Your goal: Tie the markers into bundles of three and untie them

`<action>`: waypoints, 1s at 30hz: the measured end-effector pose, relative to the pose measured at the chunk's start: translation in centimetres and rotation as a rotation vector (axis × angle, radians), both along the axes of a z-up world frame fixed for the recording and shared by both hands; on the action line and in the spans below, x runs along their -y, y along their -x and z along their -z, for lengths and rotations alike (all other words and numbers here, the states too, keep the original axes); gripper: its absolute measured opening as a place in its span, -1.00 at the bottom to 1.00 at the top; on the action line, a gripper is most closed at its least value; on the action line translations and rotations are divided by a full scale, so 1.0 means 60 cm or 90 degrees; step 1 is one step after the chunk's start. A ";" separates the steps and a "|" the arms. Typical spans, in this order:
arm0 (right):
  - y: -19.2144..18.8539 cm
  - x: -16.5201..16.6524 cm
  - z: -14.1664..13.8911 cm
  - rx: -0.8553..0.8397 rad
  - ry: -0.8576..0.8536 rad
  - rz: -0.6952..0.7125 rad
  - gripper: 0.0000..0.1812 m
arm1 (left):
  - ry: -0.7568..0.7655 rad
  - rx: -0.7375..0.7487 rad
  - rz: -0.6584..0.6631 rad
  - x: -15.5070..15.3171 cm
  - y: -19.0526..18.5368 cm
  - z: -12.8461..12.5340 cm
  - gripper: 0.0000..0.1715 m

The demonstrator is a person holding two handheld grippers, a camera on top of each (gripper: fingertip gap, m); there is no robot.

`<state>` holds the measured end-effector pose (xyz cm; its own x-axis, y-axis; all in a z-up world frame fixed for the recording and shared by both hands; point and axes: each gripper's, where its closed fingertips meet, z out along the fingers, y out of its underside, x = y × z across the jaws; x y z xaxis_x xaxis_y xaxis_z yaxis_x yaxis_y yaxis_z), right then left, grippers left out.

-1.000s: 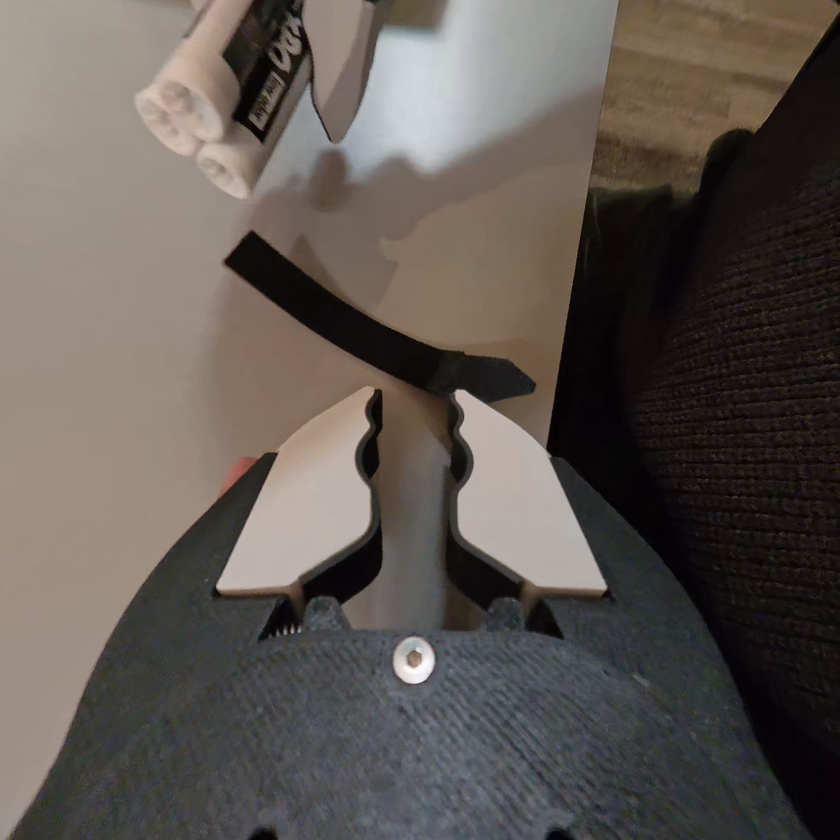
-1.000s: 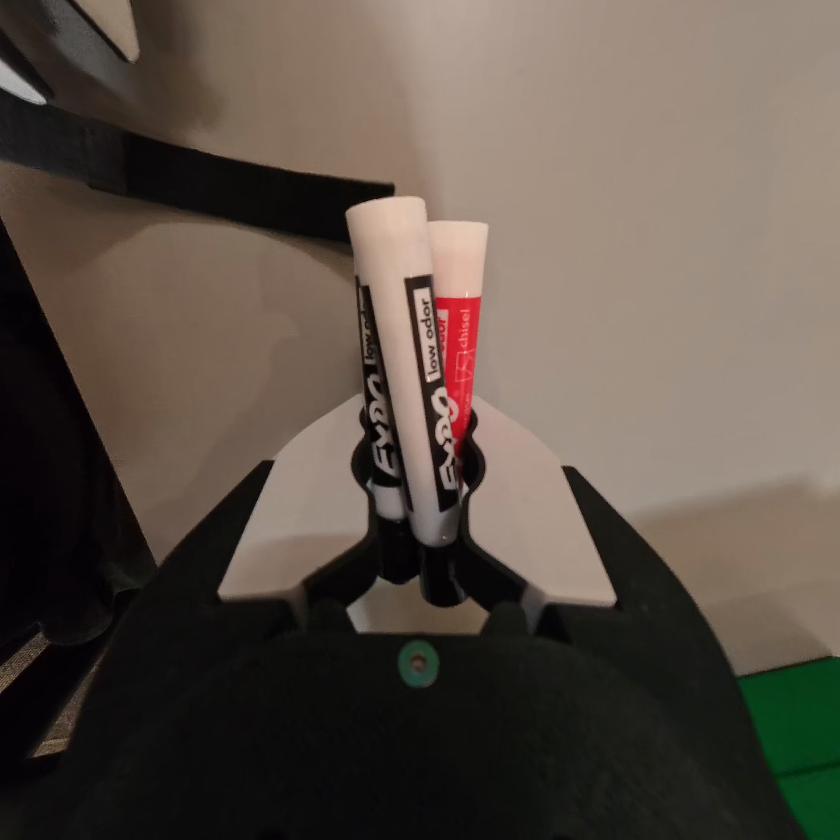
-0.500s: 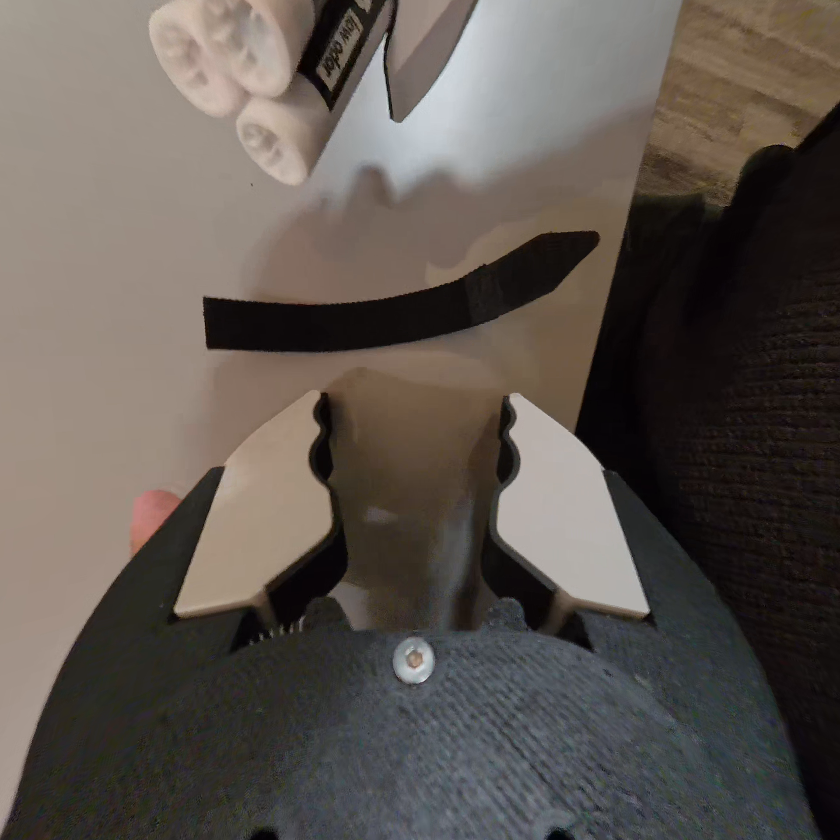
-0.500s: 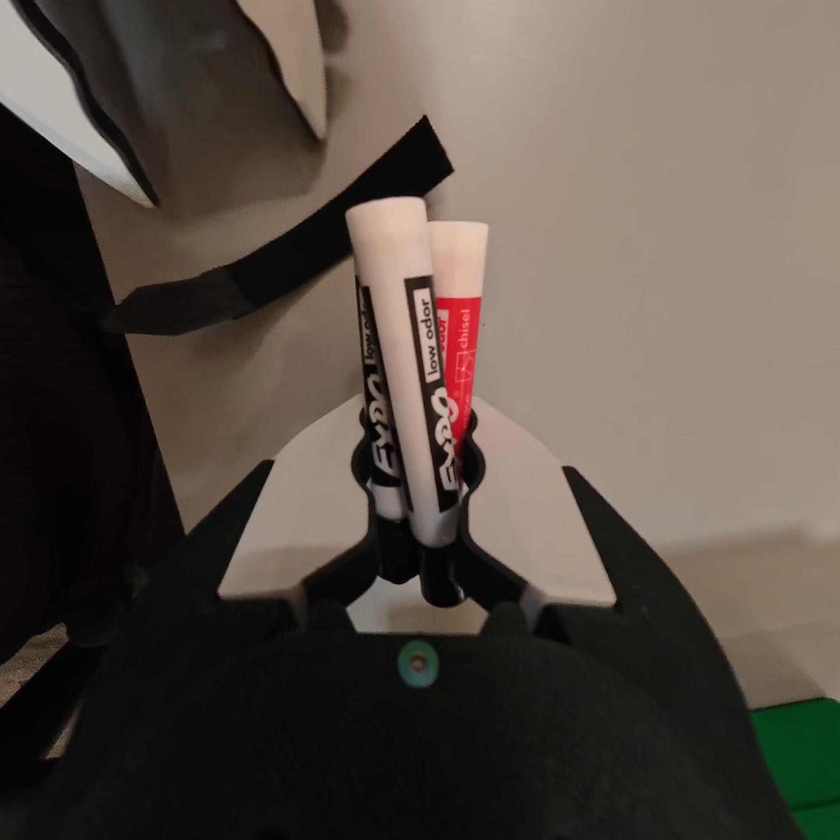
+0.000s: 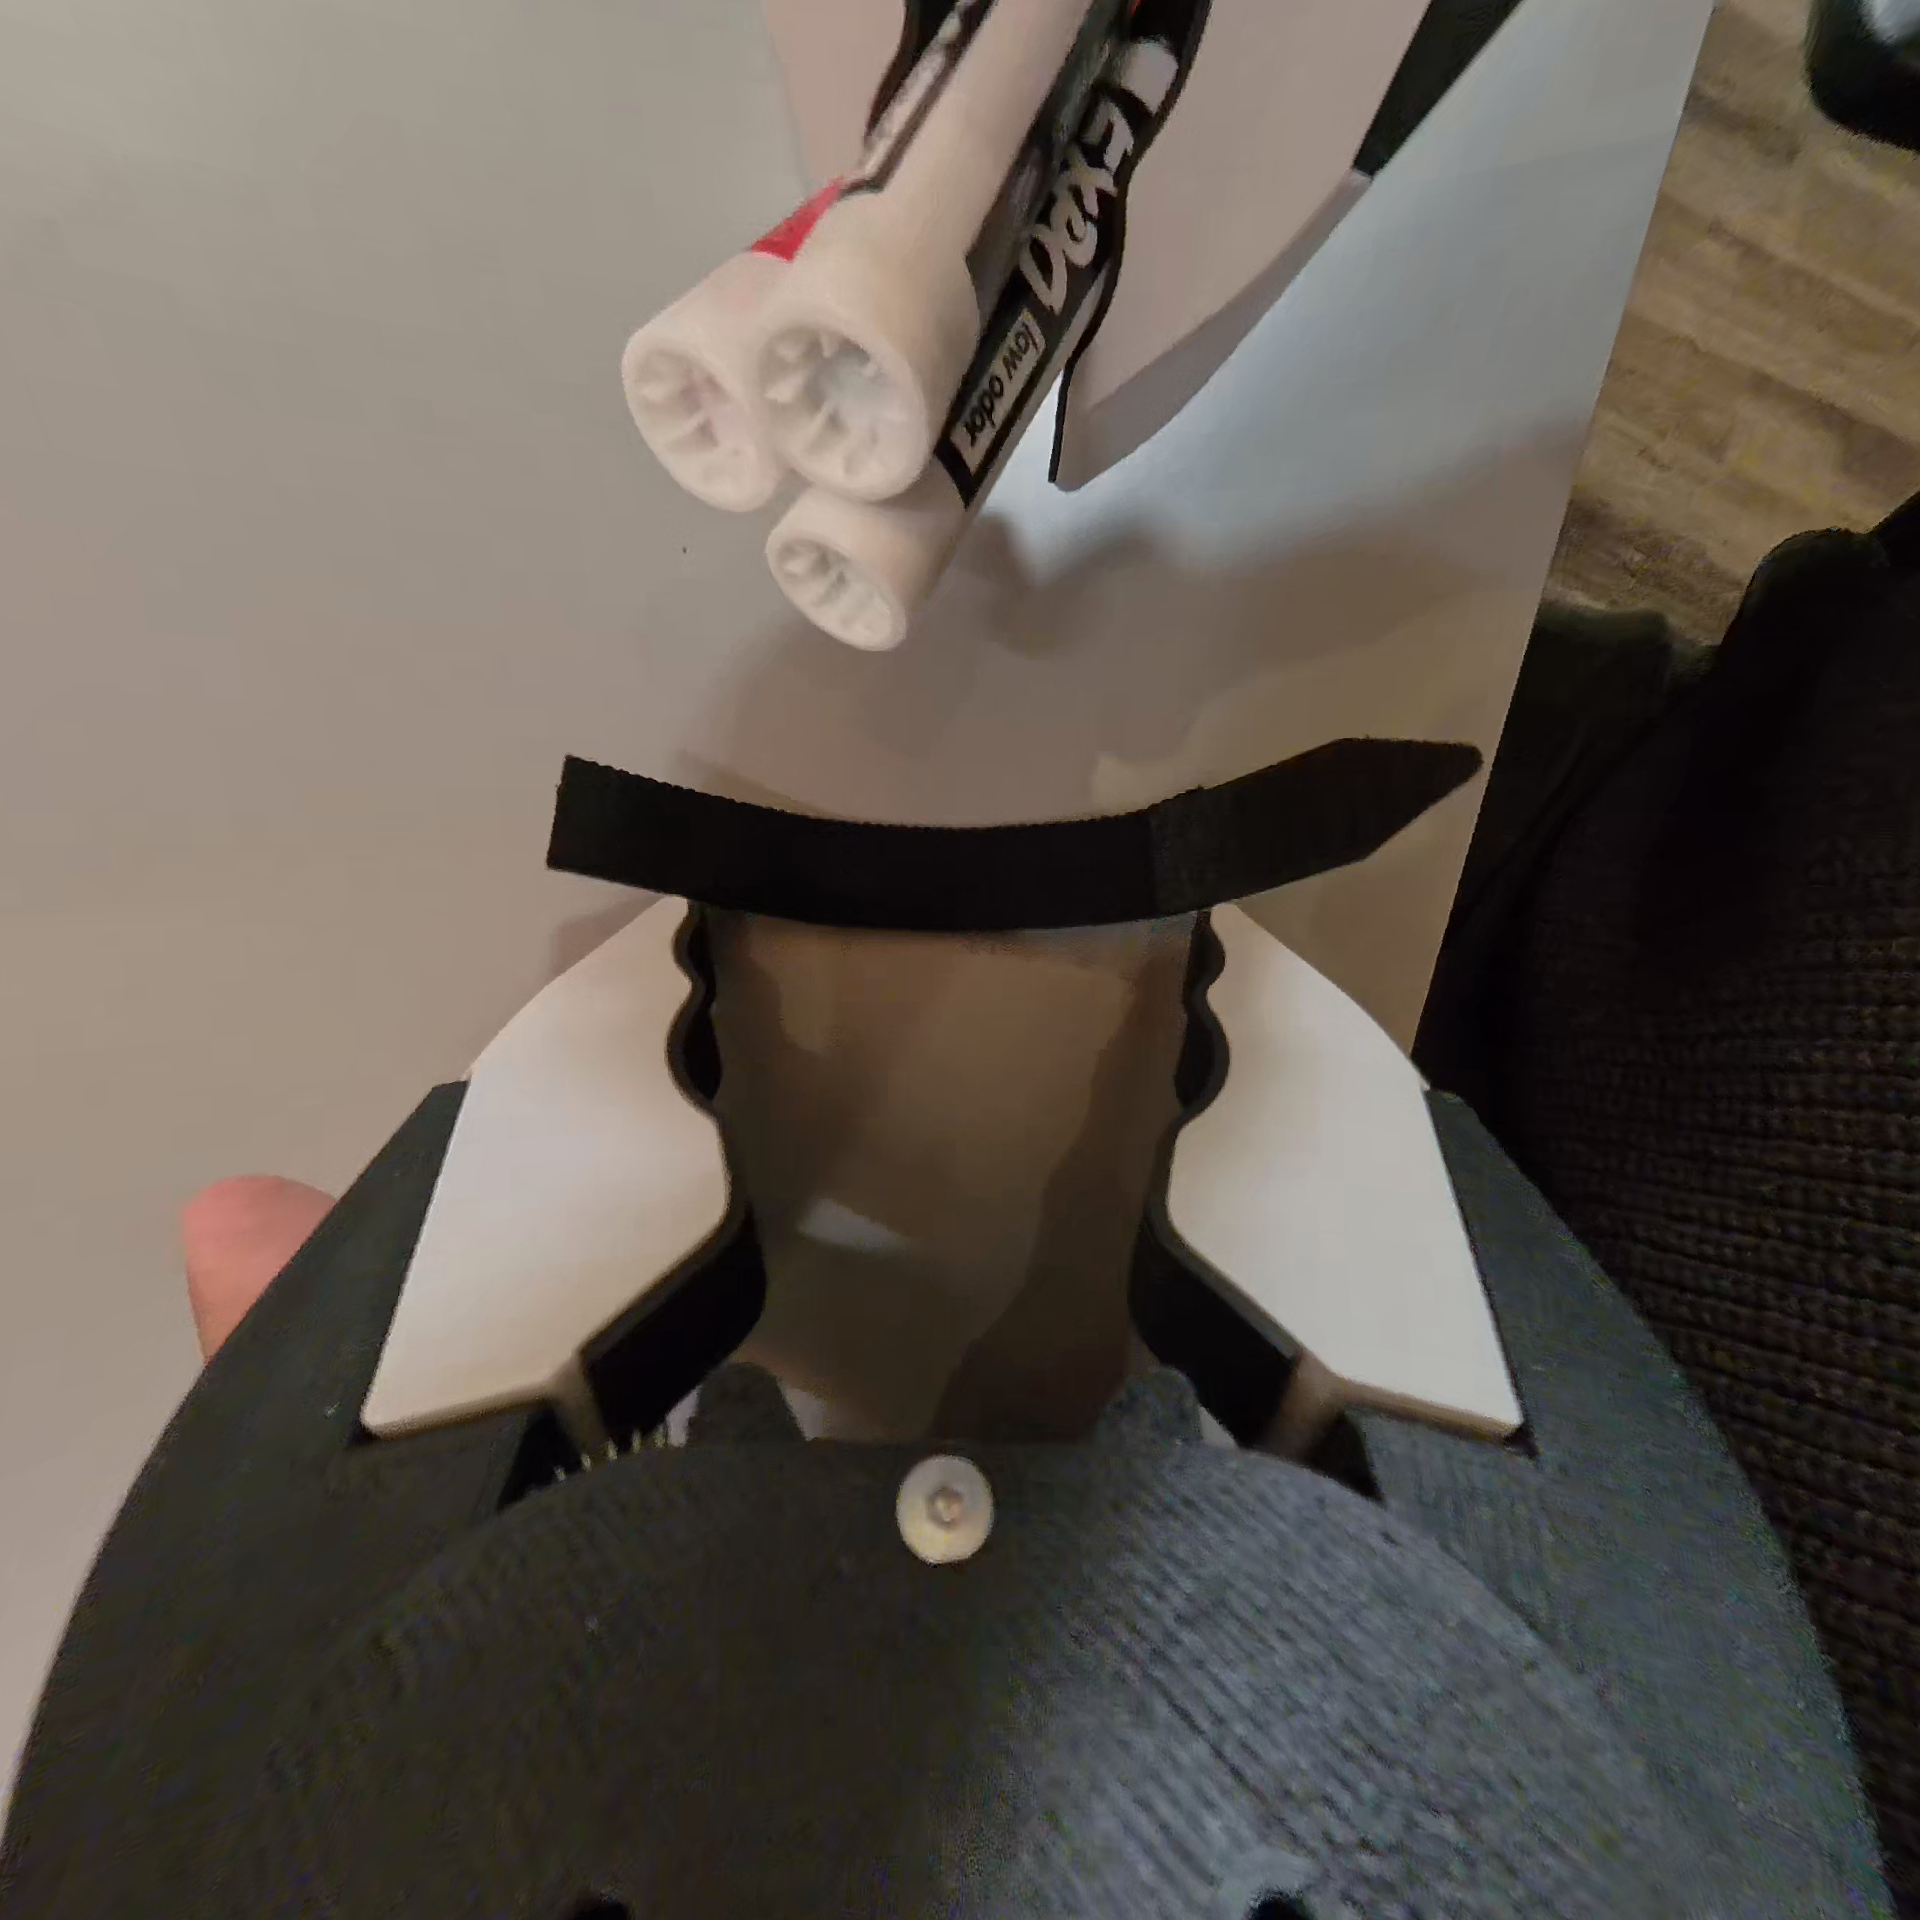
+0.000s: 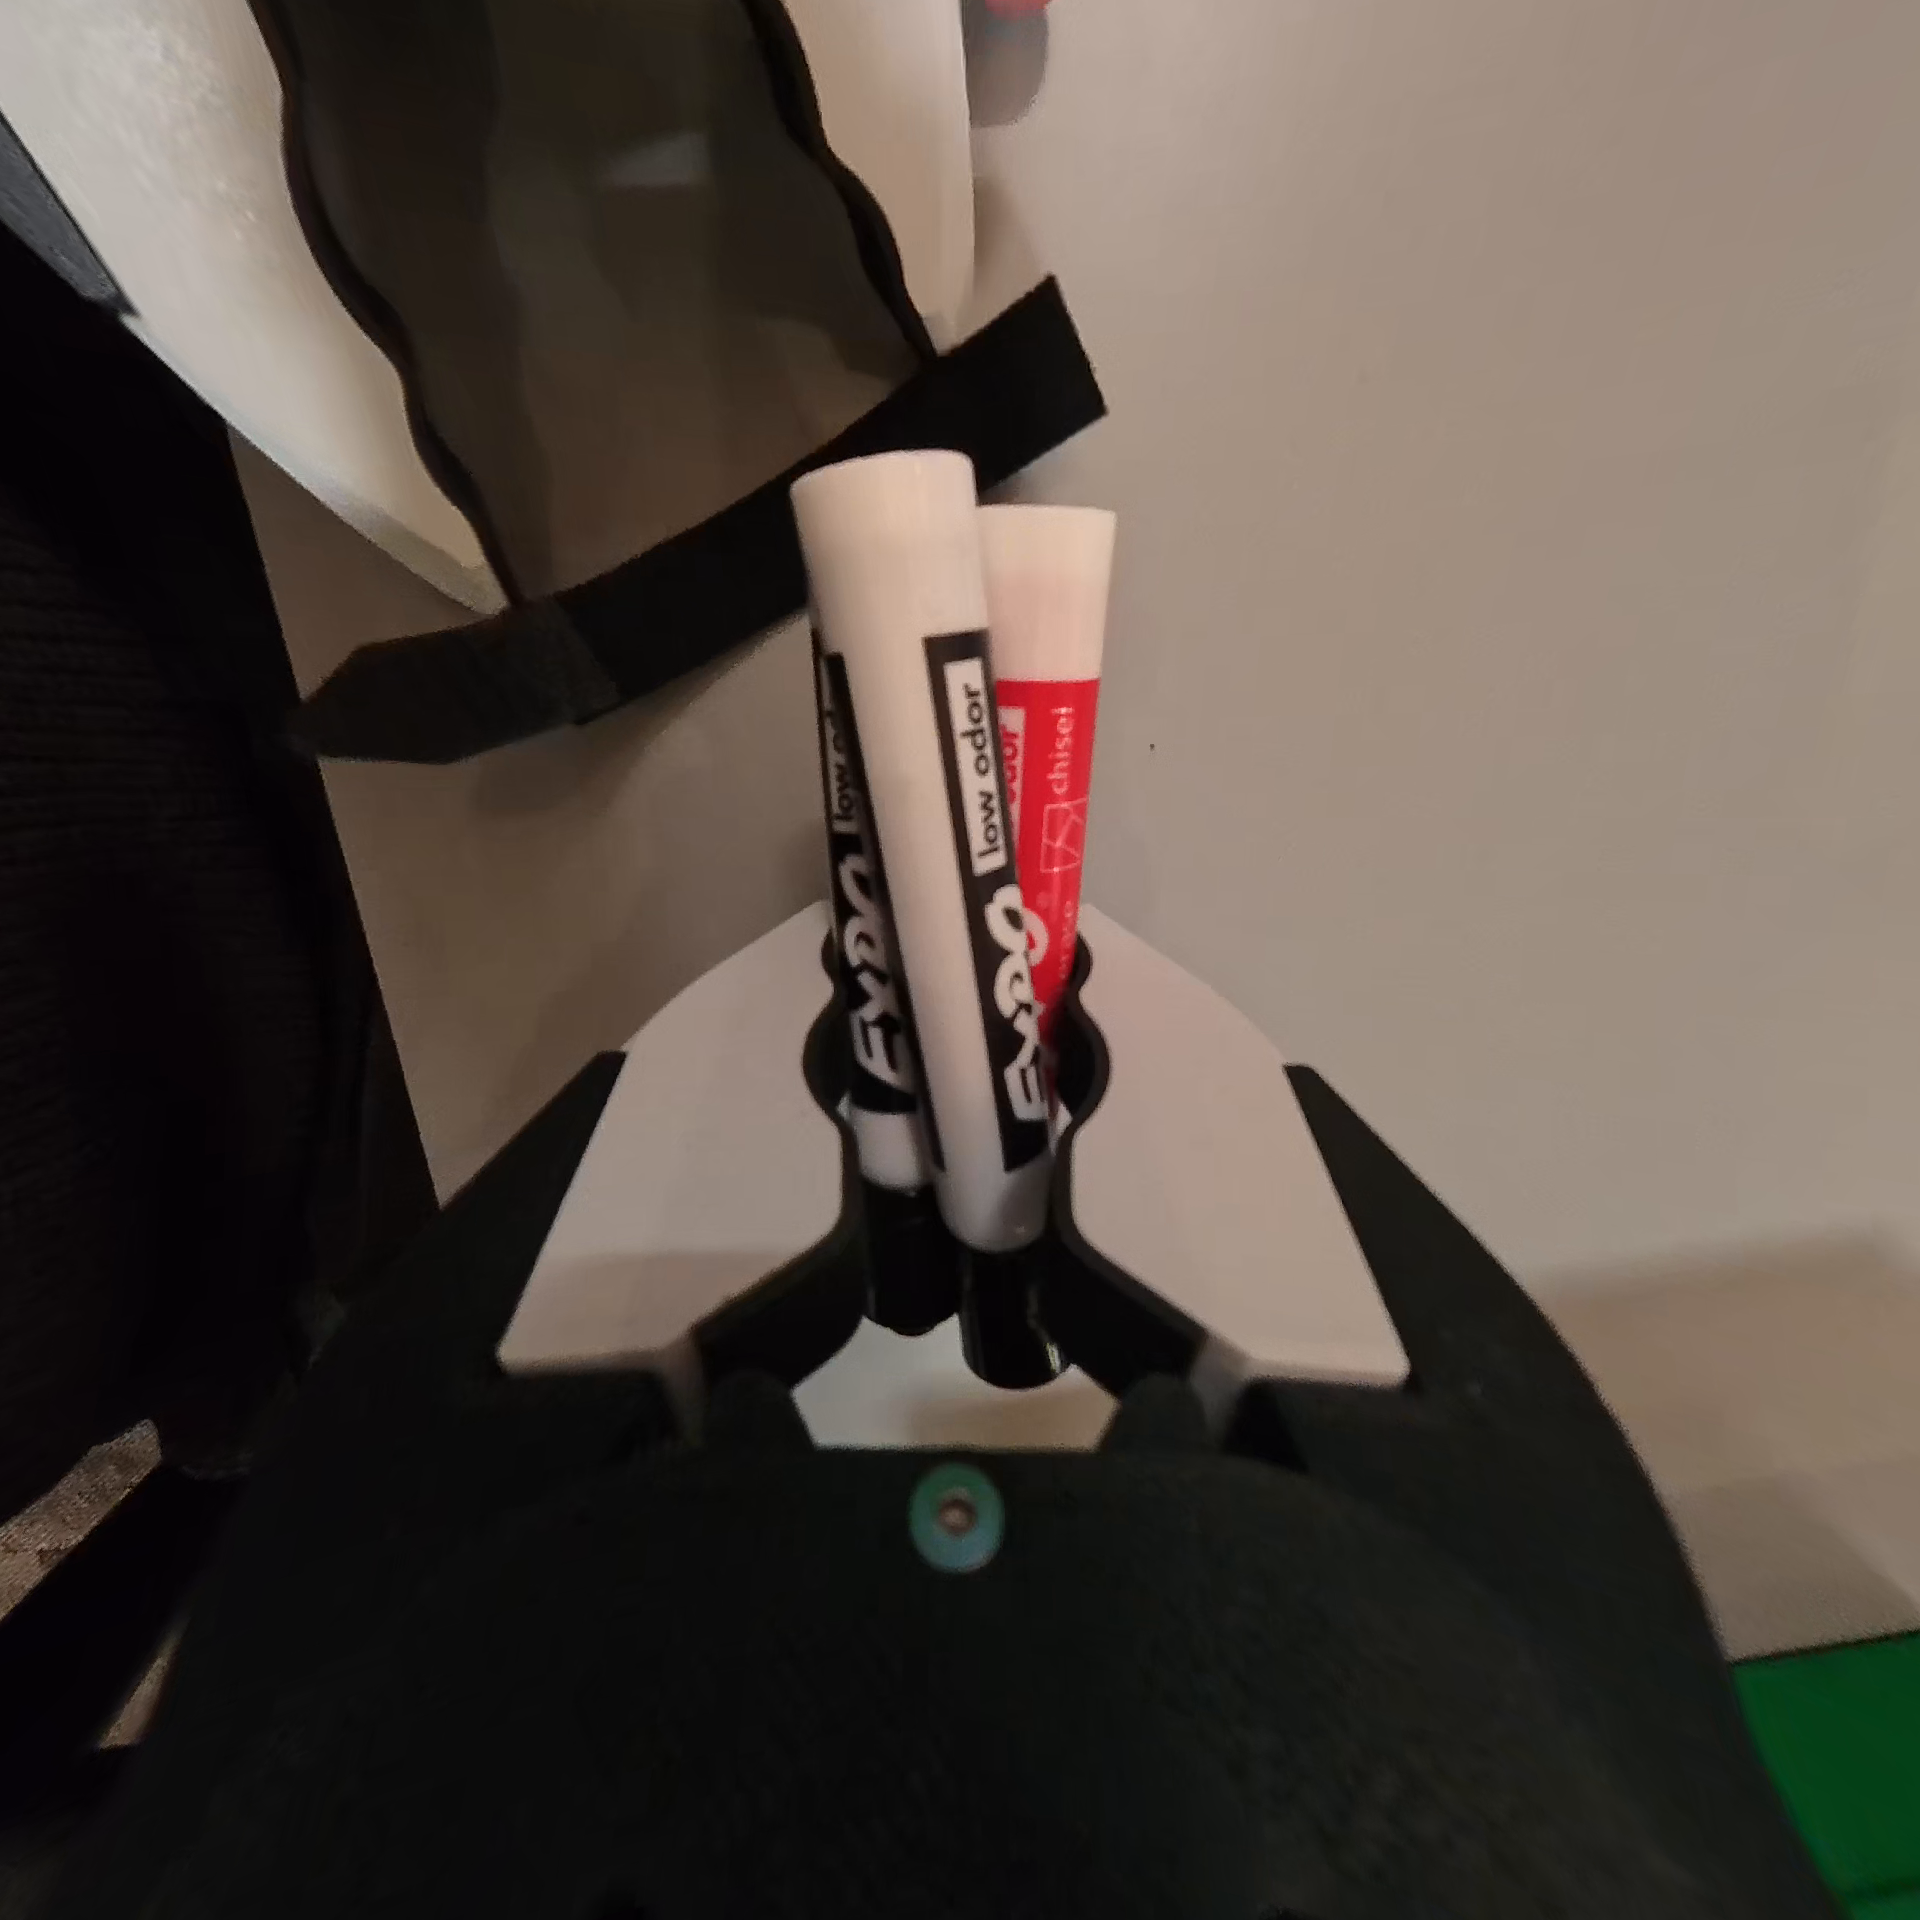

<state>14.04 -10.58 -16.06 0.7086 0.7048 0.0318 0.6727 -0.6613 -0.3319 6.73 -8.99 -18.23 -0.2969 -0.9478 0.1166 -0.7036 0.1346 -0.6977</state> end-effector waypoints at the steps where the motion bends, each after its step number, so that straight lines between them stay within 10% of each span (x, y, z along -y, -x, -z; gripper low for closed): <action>1: -0.001 0.001 0.000 0.000 0.000 0.001 -0.60 | 0.005 0.004 -0.001 0.000 -0.003 -0.002 0.04; 30: 0.014 0.037 0.033 0.005 0.041 -0.025 -0.60 | -0.013 0.017 0.058 0.034 -0.053 -0.004 0.13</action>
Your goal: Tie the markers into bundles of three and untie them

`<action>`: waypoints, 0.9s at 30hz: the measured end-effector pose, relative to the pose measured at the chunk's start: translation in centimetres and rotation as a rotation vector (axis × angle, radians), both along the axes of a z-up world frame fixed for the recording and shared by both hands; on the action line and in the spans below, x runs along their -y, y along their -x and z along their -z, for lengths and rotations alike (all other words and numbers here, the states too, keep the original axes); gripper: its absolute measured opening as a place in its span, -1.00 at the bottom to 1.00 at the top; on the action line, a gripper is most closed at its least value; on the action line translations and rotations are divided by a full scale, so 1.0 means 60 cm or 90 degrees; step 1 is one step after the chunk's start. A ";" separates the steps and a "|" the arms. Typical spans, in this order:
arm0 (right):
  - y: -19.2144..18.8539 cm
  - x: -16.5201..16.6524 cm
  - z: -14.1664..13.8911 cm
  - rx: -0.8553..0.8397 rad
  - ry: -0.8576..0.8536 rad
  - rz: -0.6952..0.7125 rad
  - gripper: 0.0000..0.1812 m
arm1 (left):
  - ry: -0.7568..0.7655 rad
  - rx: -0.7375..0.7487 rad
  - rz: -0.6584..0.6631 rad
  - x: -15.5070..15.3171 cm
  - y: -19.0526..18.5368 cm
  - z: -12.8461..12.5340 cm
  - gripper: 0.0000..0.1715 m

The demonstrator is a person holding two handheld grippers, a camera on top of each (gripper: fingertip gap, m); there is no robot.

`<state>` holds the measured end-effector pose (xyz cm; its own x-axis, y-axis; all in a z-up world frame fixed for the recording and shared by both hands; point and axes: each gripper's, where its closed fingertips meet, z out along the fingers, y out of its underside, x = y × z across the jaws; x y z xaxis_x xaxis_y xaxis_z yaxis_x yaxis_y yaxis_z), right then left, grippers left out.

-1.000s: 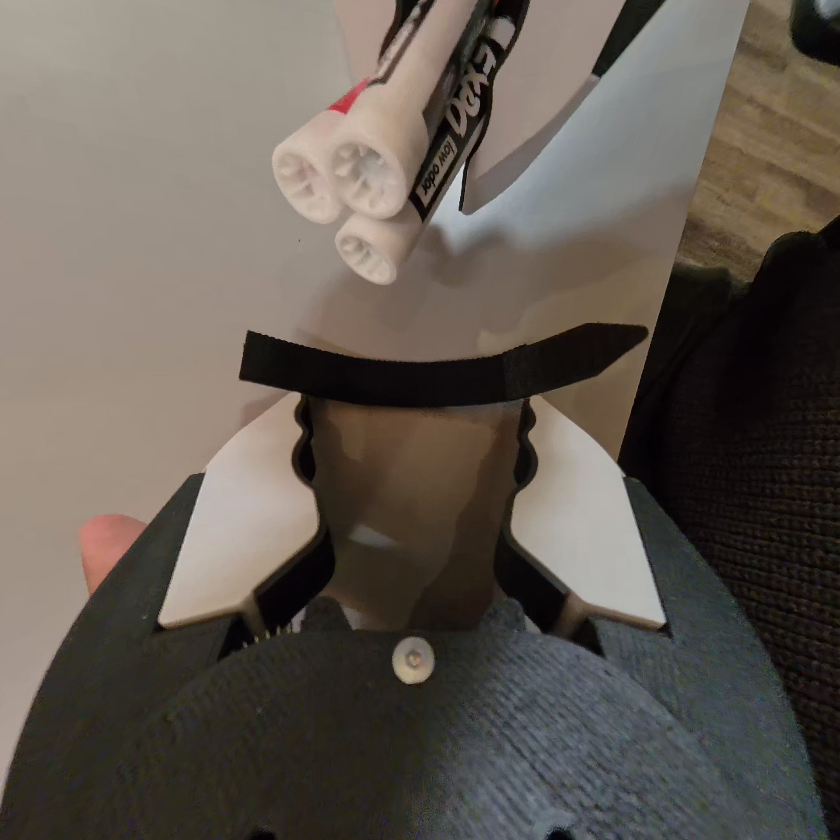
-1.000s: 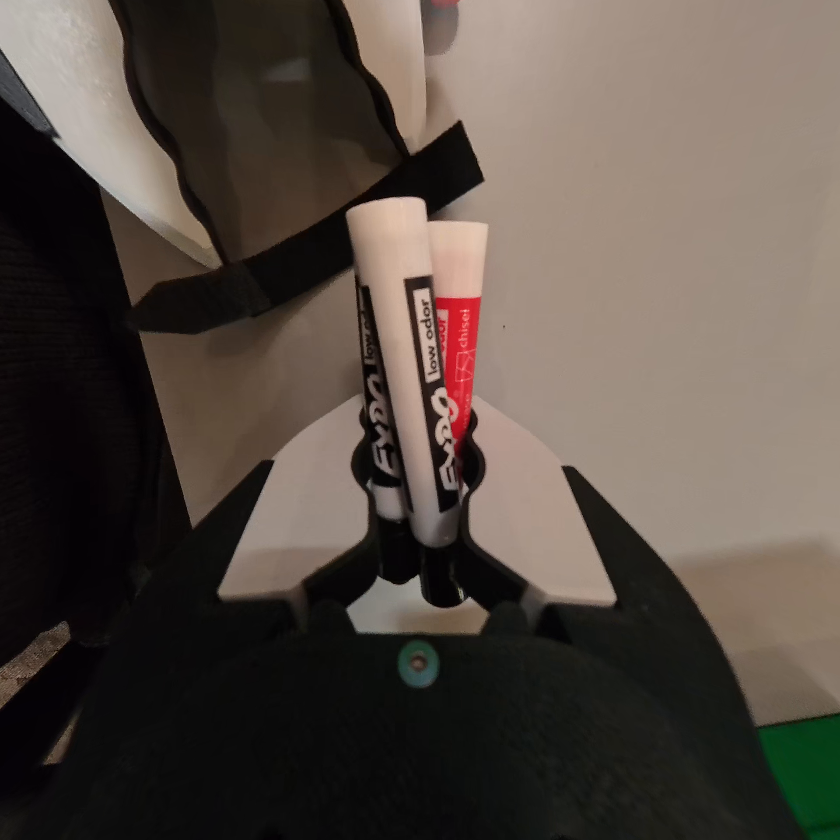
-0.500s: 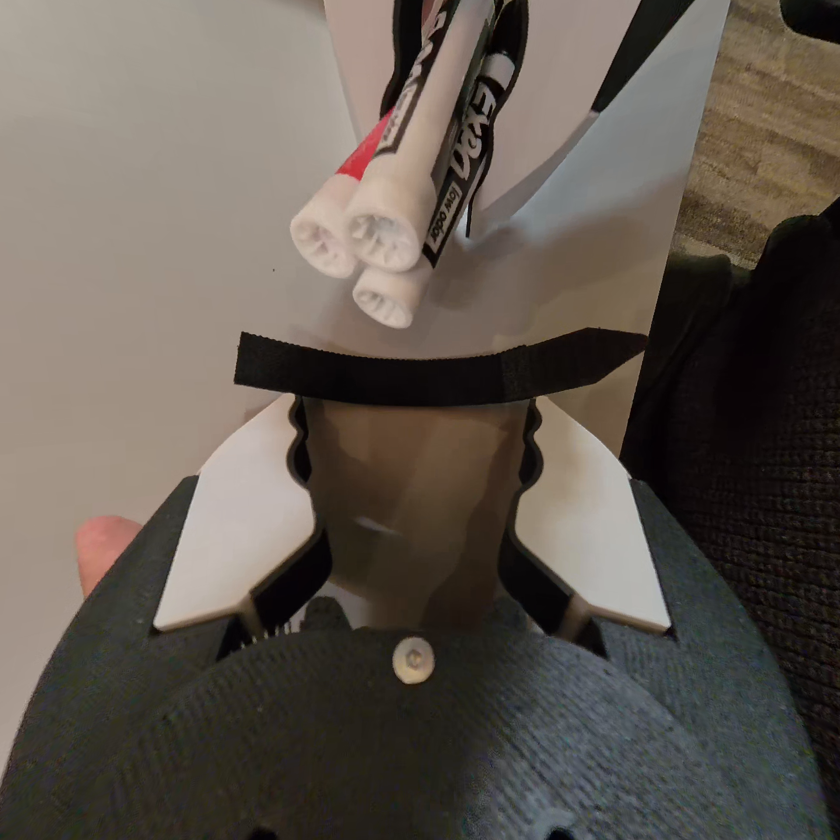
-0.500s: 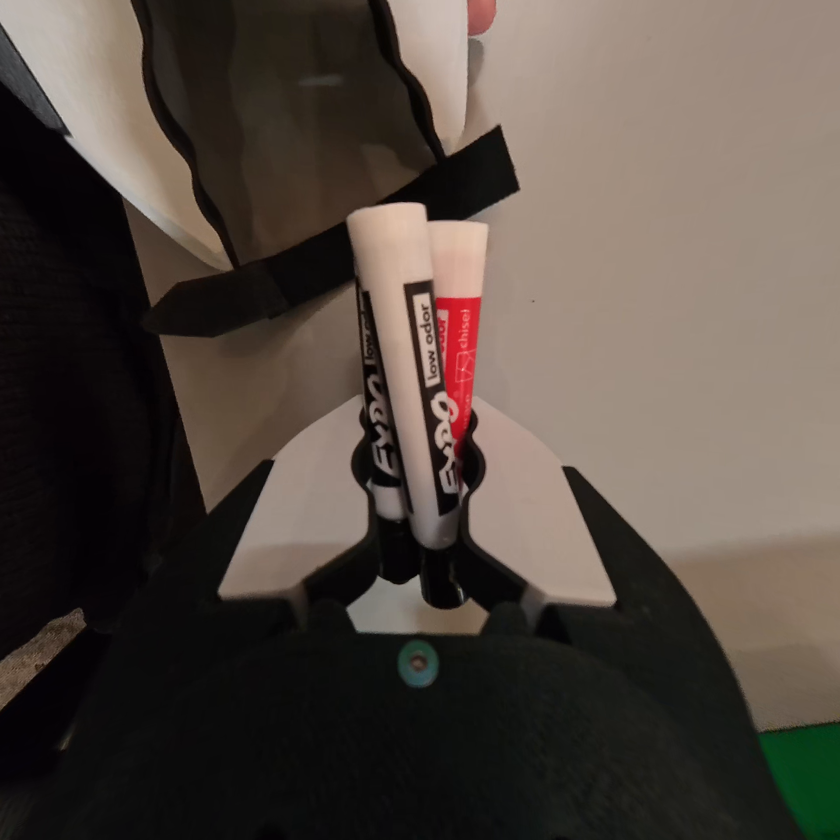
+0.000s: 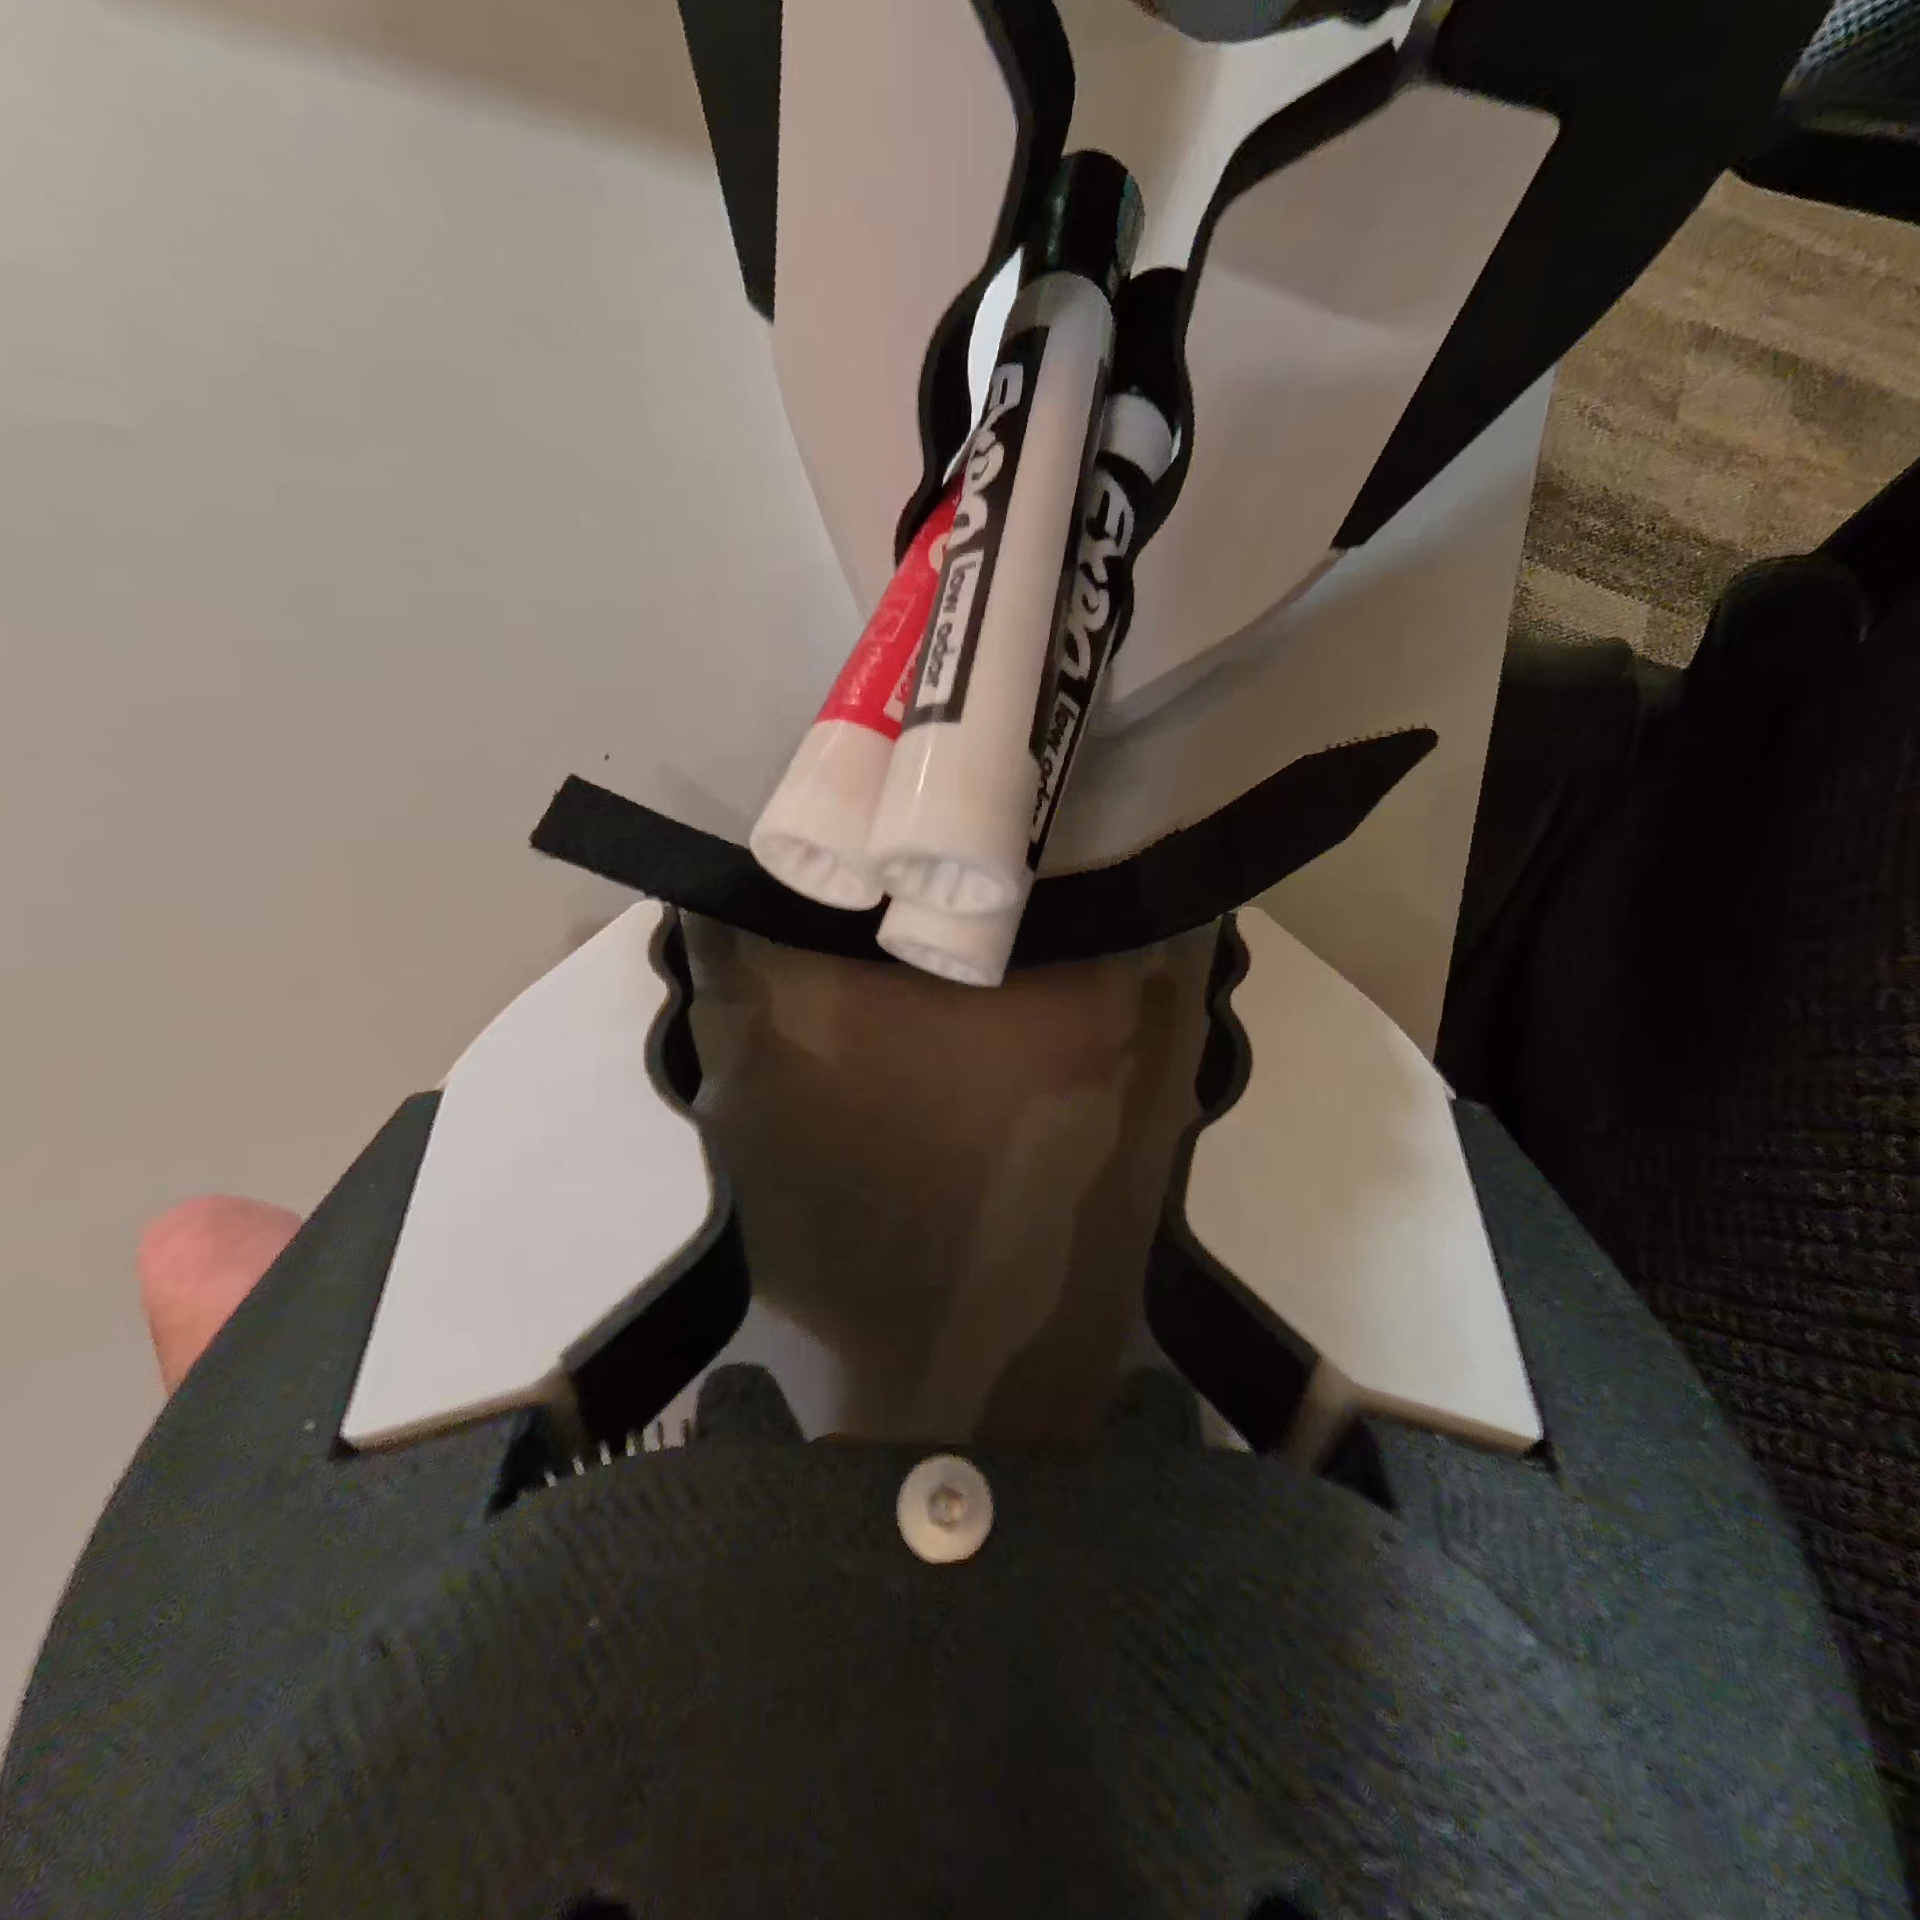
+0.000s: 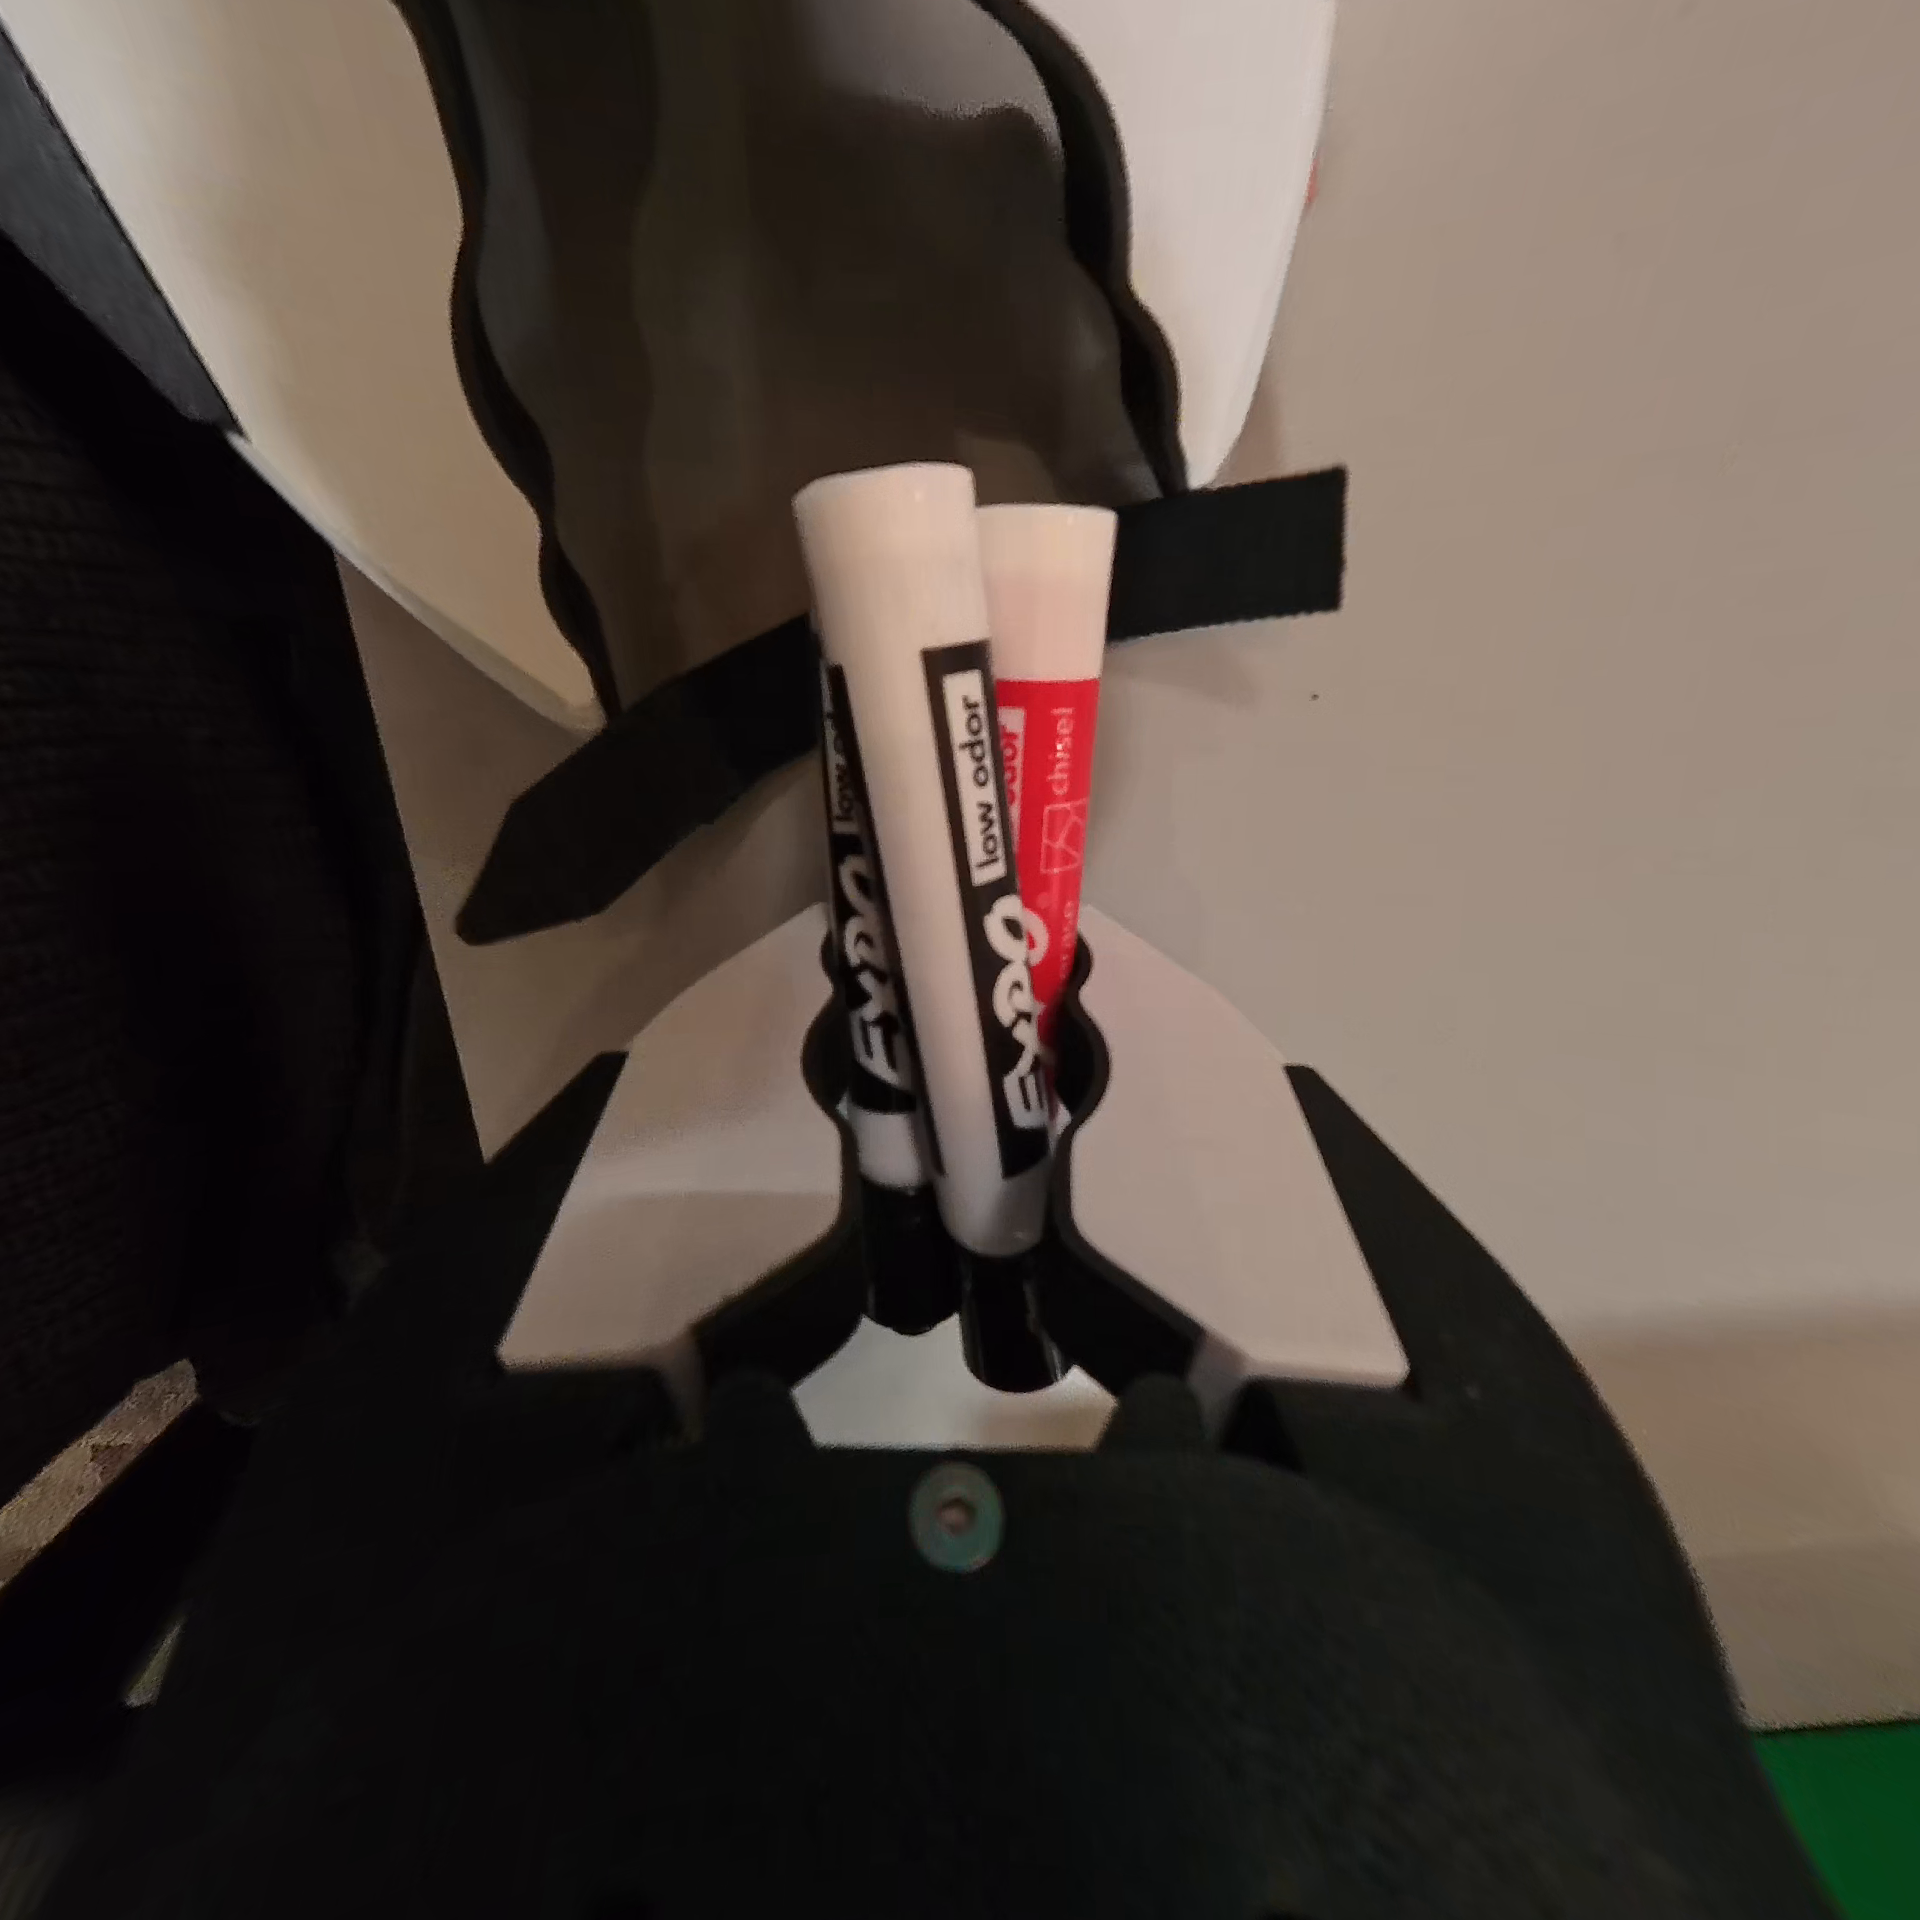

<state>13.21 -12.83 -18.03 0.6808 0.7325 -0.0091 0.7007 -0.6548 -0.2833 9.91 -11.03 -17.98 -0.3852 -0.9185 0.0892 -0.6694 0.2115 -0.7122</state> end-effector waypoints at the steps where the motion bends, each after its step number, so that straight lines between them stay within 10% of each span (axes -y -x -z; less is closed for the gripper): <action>1: 0.000 0.001 0.002 0.002 0.002 -0.002 -0.60 | -0.001 0.000 0.002 0.001 -0.002 0.000 0.13; 27: -0.064 0.021 -0.028 -0.010 -0.031 0.076 -0.60 | -0.028 0.007 -0.036 0.010 -0.036 0.001 0.11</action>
